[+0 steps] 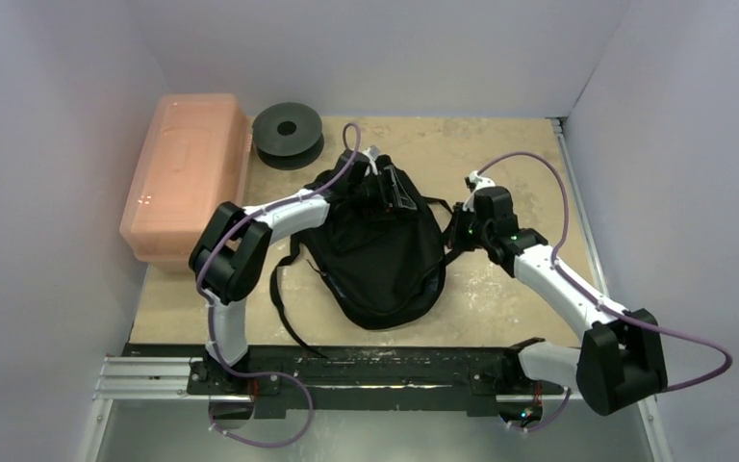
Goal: Pack the student bag
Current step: Zip the student bag at the center of the board.
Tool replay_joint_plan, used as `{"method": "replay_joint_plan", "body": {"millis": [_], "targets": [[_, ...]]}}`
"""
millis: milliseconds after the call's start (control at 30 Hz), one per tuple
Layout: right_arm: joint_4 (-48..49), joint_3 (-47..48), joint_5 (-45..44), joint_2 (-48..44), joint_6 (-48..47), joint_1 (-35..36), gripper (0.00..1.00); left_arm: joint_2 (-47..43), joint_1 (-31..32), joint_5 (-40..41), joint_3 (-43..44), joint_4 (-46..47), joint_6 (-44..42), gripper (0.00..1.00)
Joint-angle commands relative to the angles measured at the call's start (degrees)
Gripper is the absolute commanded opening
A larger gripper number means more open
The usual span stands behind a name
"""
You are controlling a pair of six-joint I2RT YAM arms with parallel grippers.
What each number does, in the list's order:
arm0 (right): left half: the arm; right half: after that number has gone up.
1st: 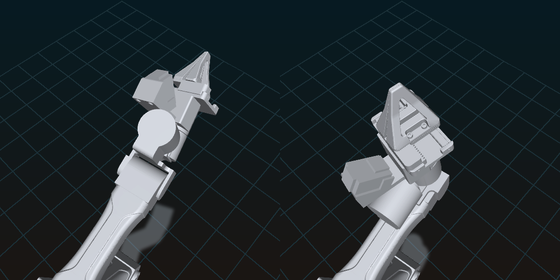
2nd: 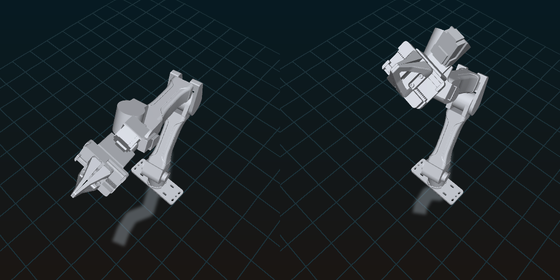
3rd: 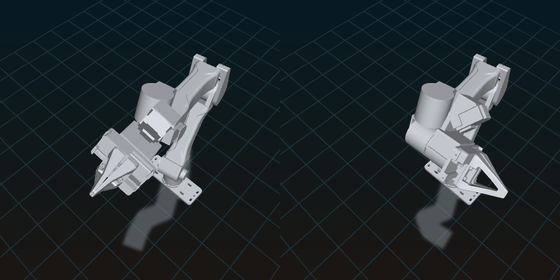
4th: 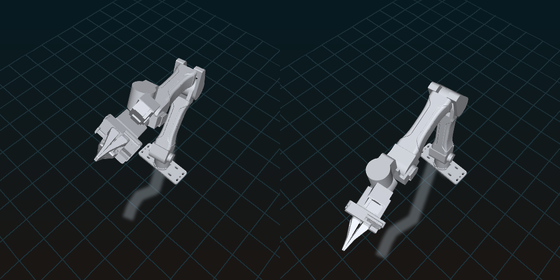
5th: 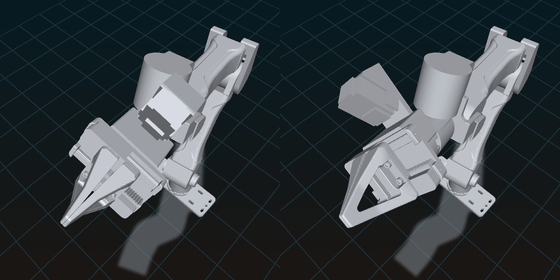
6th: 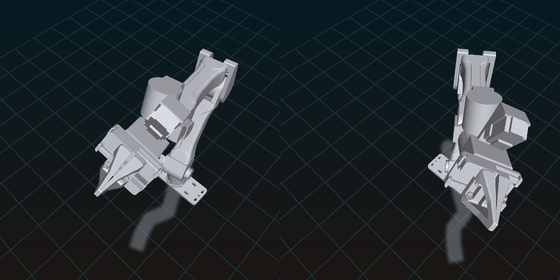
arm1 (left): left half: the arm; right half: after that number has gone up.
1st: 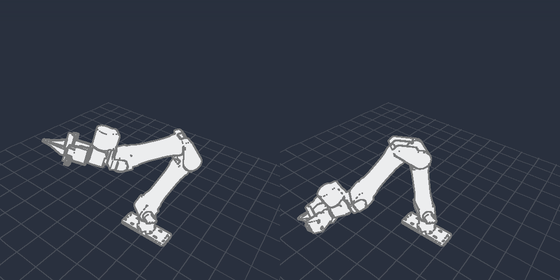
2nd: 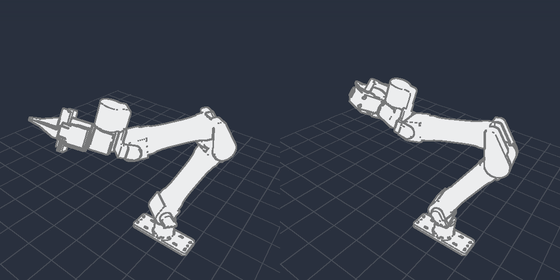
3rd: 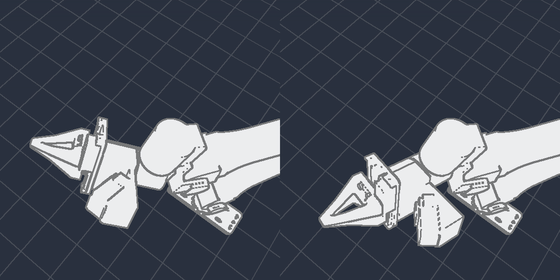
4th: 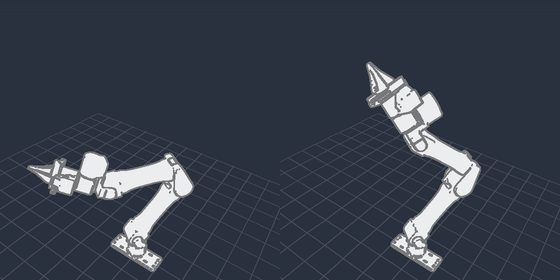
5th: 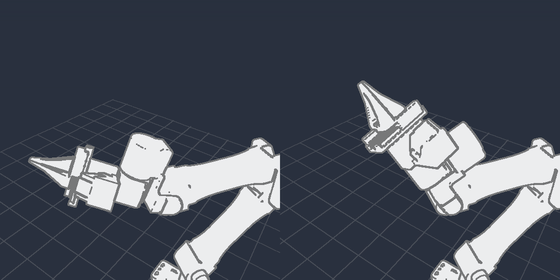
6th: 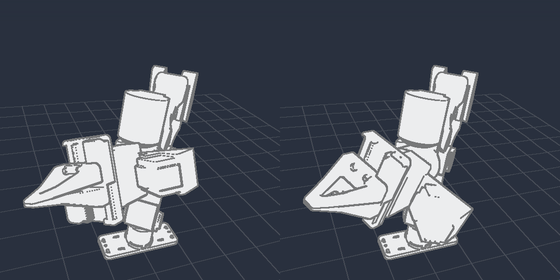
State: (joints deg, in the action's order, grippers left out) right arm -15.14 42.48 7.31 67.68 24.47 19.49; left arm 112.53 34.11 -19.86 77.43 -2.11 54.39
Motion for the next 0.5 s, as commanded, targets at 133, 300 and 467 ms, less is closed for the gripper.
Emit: {"method": "replay_joint_plan", "body": {"millis": [133, 300, 467], "targets": [[1.81, 0.2, 8.71, 2.15, 2.26, -0.05, 0.0, -2.94, -1.84, 4.68, -3.03, -4.46, -7.55, 0.74], [-6.51, -4.39, 9.41, -7.73, 4.12, -0.01, 0.0, 3.59, -2.13, 2.64, 1.86, -3.62, -6.15, 0.73], [-15.09, -6.71, 20.73, -15.13, 5.95, 0.44, 0.0, 7.42, -2.38, 3.33, 6.93, -4.67, -6.98, 0.73]]}}
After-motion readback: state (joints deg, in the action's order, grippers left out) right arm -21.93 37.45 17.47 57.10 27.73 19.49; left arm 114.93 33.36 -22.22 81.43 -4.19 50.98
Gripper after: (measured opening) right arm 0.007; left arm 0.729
